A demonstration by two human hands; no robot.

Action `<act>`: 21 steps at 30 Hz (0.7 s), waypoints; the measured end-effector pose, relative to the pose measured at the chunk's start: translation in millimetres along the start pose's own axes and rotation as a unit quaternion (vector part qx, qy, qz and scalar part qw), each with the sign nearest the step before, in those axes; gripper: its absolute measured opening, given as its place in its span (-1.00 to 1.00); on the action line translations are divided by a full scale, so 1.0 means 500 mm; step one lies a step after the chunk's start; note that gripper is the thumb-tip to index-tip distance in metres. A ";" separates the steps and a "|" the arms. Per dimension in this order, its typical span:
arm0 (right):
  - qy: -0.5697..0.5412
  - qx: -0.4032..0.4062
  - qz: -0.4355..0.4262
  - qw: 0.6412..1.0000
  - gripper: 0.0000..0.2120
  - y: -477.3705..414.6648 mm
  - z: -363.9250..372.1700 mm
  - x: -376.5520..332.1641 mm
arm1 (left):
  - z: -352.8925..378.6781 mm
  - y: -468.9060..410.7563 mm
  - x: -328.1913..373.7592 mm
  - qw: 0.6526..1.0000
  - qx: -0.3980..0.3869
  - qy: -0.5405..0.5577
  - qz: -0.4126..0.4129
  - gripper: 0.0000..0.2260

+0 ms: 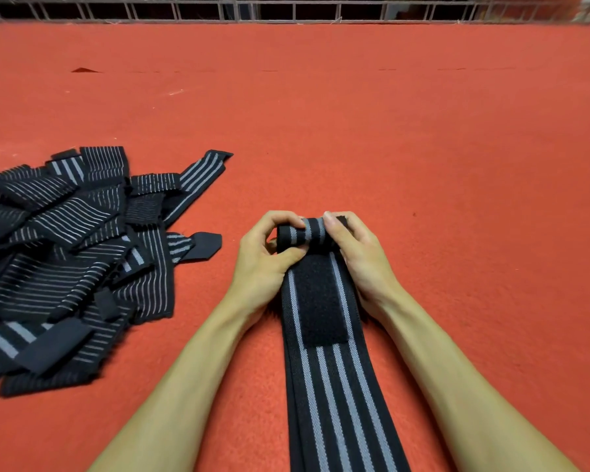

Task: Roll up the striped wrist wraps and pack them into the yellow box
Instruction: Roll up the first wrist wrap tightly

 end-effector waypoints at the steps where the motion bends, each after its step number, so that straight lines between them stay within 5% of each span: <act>1: 0.000 0.002 -0.002 1.000 -0.89 0.001 0.001 0.001 | 0.002 0.001 -0.001 1.000 0.000 0.001 -0.005 -0.66; 14: -0.065 0.003 -0.064 0.996 -0.61 0.016 0.004 -0.005 | 0.033 0.011 -0.020 0.993 -0.035 0.018 -0.111 -0.64; 21: -0.102 -0.011 -0.048 0.994 -0.67 0.011 0.010 -0.001 | 0.020 0.007 -0.013 0.995 -0.028 0.038 -0.089 -0.70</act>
Point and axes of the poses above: each hand's wrist, its own y-axis away from the middle knuckle, its own z-axis out of the palm, x = y × z, the point moved 2 cm from there along -y, towards the middle knuckle, and after that the axes turned 6 degrees about x, right-handed, at the moved point
